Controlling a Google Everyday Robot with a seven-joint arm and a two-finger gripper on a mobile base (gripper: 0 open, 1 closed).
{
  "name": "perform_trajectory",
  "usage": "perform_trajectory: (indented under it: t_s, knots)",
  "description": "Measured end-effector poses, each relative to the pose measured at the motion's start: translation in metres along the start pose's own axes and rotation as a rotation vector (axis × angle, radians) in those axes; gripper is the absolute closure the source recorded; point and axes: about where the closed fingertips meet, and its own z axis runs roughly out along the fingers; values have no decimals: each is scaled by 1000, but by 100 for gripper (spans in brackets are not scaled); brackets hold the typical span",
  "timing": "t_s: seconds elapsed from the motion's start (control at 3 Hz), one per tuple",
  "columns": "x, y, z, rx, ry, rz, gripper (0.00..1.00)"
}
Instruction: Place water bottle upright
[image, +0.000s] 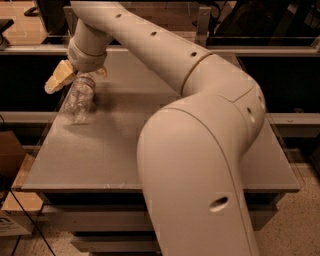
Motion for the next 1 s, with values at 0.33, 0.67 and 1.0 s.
perform_trajectory:
  t_s: [0.33,0.67,1.0]
  knots:
    - [17,3,5,13,91,10,0]
    - [31,5,10,46,176,16,17]
    - [37,0,6,84,210,23,41]
